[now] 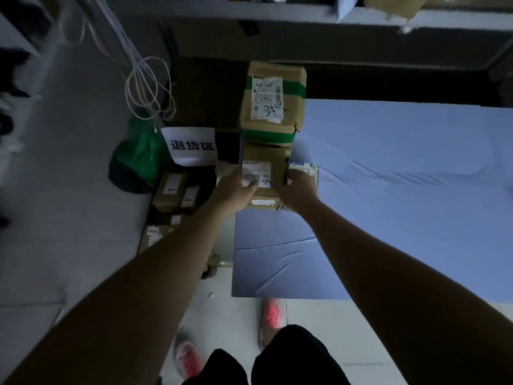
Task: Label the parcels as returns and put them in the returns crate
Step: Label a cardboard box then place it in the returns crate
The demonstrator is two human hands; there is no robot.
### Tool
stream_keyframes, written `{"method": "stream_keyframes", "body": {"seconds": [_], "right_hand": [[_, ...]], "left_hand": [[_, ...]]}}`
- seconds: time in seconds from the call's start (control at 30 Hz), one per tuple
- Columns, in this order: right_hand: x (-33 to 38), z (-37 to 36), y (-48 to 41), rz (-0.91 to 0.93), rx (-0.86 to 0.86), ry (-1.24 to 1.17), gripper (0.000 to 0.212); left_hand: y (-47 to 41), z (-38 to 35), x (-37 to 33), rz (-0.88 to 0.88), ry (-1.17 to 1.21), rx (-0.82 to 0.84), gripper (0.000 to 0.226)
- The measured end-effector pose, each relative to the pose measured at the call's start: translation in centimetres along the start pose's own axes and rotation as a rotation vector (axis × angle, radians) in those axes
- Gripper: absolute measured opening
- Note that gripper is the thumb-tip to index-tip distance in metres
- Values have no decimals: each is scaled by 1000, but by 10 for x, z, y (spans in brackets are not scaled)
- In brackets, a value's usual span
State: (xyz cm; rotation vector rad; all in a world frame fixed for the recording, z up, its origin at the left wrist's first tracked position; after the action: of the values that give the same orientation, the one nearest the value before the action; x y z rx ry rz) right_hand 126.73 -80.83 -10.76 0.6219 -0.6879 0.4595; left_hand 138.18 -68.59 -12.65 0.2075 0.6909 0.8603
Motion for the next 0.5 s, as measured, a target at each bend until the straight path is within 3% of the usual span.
{"method": "stream_keyframes", "body": {"seconds": [0.2,0.5], "right_hand": [[-10,0,-19,44,12,-95,27],[12,29,19,106,23,-204,28]], "left_hand": [[-8,-13,2,88,129,-45,45],[48,17,-24,52,133,-347,39]]}}
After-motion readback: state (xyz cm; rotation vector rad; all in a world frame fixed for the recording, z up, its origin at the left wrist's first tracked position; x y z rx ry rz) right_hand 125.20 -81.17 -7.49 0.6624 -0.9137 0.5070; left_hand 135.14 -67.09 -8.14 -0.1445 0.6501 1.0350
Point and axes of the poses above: each hand's wrist, its own y-axis away from the middle knuckle, its own z-axis out of the back of the hand, x = y × z, the point moved 5 cm from there along -y, towards the middle knuckle, and after that the axes turned 9 degrees about -y, right-handed, at the moved point
